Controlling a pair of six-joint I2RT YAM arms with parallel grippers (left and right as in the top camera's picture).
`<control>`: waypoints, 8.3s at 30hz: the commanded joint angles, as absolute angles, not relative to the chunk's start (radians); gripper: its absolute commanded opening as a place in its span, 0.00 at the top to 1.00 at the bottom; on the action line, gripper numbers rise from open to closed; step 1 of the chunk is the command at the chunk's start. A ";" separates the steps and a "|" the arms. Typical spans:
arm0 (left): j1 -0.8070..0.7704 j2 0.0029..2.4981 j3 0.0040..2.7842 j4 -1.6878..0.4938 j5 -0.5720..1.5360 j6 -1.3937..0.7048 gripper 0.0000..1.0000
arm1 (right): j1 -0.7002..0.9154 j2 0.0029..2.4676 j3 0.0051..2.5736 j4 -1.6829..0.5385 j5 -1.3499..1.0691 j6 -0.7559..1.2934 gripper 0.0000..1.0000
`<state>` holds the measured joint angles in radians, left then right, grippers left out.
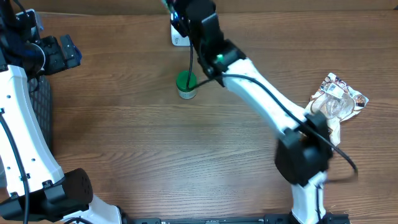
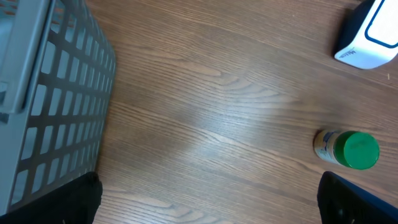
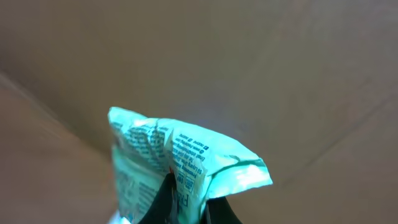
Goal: Scan the item barcode
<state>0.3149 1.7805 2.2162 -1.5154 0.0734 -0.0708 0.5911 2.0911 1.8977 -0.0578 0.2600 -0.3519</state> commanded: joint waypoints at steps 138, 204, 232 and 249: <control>0.313 1.780 2.213 -1.514 0.070 -0.056 0.01 | 0.627 2.119 1.923 -1.198 -0.517 -1.079 0.46; 0.313 1.780 2.213 -1.514 0.070 -0.056 0.00 | 0.729 2.168 1.858 -1.095 0.006 0.678 0.40; 0.314 1.780 2.213 -1.514 0.070 -0.056 0.00 | 0.728 2.167 1.929 -1.109 -0.436 -1.135 0.30; 0.314 1.780 2.213 -1.514 0.070 -0.056 0.00 | 0.727 2.165 2.060 -1.130 -0.420 -0.334 0.00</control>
